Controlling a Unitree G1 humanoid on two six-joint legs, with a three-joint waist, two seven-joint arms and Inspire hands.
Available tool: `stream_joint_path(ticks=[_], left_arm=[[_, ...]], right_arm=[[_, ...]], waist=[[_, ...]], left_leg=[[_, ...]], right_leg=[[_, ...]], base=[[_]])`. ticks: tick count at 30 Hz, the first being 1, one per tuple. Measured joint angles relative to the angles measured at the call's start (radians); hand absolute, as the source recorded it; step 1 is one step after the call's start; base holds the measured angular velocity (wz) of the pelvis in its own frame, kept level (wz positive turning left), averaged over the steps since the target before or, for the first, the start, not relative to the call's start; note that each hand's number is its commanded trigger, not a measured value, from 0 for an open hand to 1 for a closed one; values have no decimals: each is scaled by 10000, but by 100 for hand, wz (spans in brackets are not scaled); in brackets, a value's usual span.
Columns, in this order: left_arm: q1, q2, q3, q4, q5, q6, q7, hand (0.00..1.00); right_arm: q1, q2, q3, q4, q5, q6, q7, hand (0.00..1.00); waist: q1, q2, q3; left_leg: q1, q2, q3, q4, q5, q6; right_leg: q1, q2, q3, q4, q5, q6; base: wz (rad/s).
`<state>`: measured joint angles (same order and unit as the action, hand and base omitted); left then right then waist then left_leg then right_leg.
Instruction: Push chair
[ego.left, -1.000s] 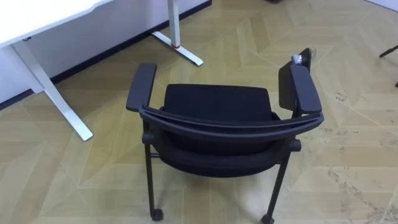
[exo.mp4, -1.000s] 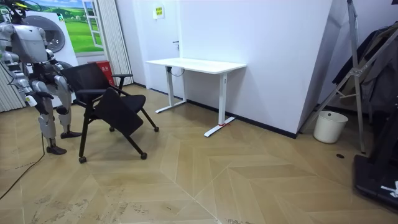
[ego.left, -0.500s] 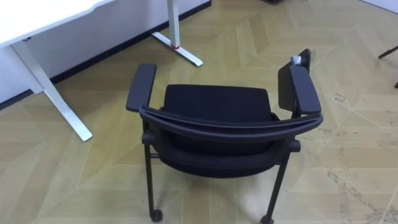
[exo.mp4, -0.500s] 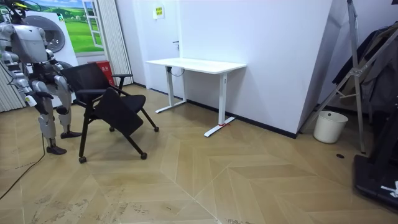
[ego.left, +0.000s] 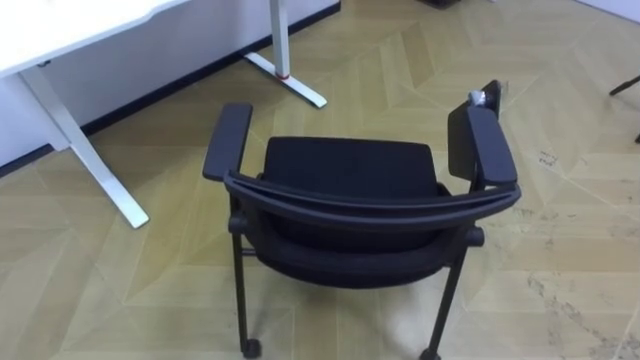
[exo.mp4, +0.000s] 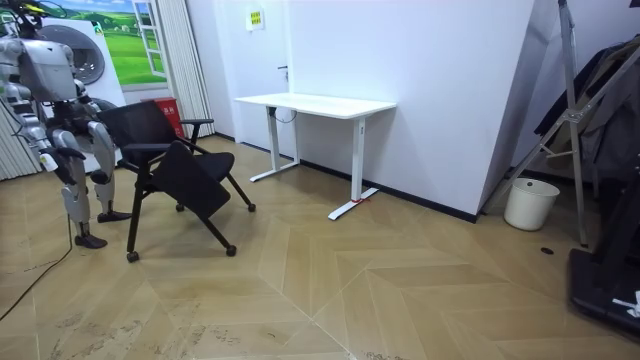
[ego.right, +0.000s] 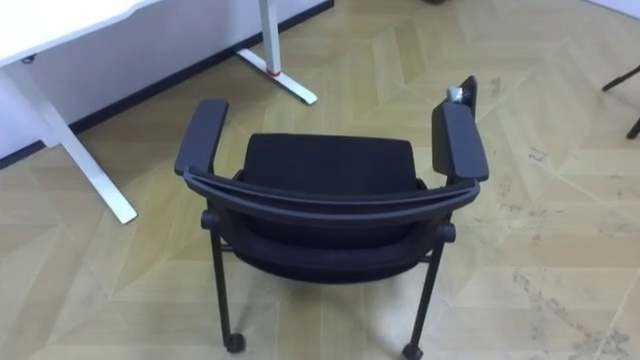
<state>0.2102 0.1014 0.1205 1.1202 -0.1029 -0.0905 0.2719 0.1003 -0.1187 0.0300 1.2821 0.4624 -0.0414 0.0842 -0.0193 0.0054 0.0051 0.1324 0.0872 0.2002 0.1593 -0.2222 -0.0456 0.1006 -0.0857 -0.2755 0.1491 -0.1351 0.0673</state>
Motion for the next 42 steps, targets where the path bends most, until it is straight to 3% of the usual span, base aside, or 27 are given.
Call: stream_joint_path(ticks=[2,7,9,11,16,18,22,23,26,28,34,42], left_arm=[[-4,50,387,-33,298,35,411,0],[-422,556,955,-94,1496,45,1610,0],[-539,759,1051,-958,1857,62,2194,0],[-580,792,1048,-1757,2142,41,2570,0],[-1107,874,1113,-2550,4185,-18,3176,0],[-1269,879,1110,-2912,4857,-7,3399,0],[-1304,881,1084,-4020,5835,173,3488,0],[-1308,882,1083,-4748,6181,271,3491,0],[-1389,1083,976,-5869,6955,242,3820,0],[-1528,1271,794,-5931,7349,265,3933,0],[-1528,1282,-134,-6630,8368,670,3917,0],[-1523,1288,-644,-7500,9906,872,3771,0]], right_arm=[[-20,-4,-354,-4,-234,26,-70,0],[-21,-284,-737,54,-479,137,-195,0],[-26,-378,-736,17,-747,208,-187,0],[-23,-414,-740,18,-781,209,-185,0],[-20,-424,-1012,24,-973,205,-159,0],[-18,-424,-1038,38,-1049,212,-159,0],[-15,-420,-1130,11,-1118,219,-151,0],[-15,-419,-1130,7,-1142,220,-146,0],[-31,-434,-1123,-10,-1176,220,-109,0],[-13,-466,-1104,1,-1146,229,-33,0],[-49,-551,-1009,9,-1036,338,70,0],[-43,-539,-820,23,-520,357,66,0]], waist=[[-4,66,15],[-25,238,3],[-83,314,11],[-99,397,-28],[-154,530,-97],[-227,551,-78],[-319,535,-81],[-320,532,-83],[-333,556,-112],[-369,609,-114],[-435,722,-87],[-480,641,-58]], left_leg=[[30,0,-2,9,0,0],[181,-2,-49,11,0,0],[131,-2,-110,-23,4,-4],[132,-2,-115,-20,10,-9],[165,-9,-107,30,12,-9],[174,-13,-114,20,12,-9],[155,-20,-110,5,12,-9],[113,-19,-105,7,12,-9],[102,-31,-83,-6,12,-9],[114,-38,-70,-23,12,-9],[114,-38,-66,-75,12,-9],[139,-40,28,-77,12,-9]], right_leg=[[26,0,13,3,0,0],[200,-2,1,20,0,0],[194,-1,5,19,-1,-3],[198,2,14,19,-1,-4],[192,1,37,19,-1,-3],[177,2,75,8,-2,-2],[136,2,123,1,-3,-1],[95,4,138,1,-3,-1],[47,4,230,11,-2,-1],[48,4,255,10,-2,-1],[37,5,258,0,-2,-1],[18,4,323,-1,-2,-1]], base=[[0],[1],[6],[2],[0],[-4],[0],[-4],[-6],[-2],[0],[-2]])
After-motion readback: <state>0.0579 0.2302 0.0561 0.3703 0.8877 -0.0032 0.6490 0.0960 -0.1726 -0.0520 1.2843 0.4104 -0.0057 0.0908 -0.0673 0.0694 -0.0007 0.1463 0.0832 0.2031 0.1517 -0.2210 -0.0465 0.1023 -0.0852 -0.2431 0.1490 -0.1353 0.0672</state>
